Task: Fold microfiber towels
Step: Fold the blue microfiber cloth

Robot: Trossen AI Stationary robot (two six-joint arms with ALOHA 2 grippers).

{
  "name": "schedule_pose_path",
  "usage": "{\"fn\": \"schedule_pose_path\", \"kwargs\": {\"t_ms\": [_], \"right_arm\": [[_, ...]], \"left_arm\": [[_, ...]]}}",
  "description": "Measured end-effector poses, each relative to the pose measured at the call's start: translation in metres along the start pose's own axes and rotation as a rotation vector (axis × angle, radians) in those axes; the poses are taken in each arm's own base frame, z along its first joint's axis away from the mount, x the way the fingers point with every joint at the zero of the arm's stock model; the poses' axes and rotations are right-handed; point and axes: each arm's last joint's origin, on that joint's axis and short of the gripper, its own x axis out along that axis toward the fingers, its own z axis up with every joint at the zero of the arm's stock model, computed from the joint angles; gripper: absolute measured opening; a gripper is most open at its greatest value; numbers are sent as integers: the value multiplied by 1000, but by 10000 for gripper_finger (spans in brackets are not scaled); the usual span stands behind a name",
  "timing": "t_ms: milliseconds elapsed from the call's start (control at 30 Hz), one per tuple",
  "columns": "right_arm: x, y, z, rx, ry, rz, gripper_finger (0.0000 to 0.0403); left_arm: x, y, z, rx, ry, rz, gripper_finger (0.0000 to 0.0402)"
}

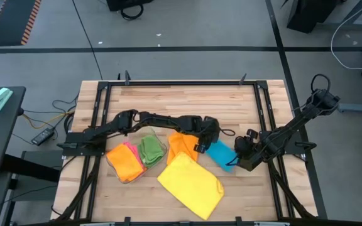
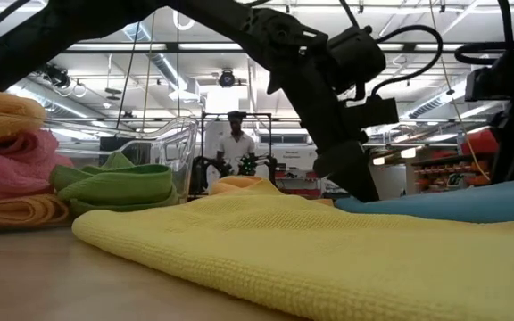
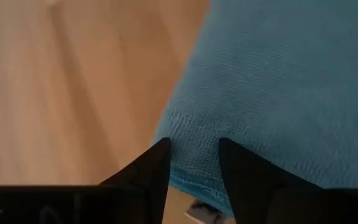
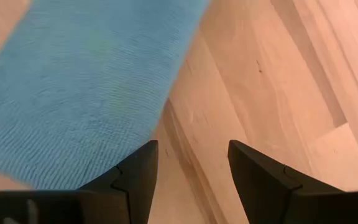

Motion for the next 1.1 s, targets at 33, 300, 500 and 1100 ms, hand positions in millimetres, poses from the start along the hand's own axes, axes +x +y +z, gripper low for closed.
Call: {"fn": "schedule_pose_path", "kwargs": {"t_ms": [33, 300, 500, 1100], "right_arm": [[-1, 1, 1, 4, -3, 4, 204], [-10, 2, 8, 33, 10, 4, 204], [-19, 16, 11, -235, -77, 92, 204], [13, 67, -19, -913, -140, 73, 204]], "left_arm": [[0, 4, 0, 9, -13, 12, 142], [0, 16, 2, 128, -71, 64, 124], [-21, 11, 11, 137, -63, 41, 110], [-33, -45, 33, 84, -59, -77, 82]]}}
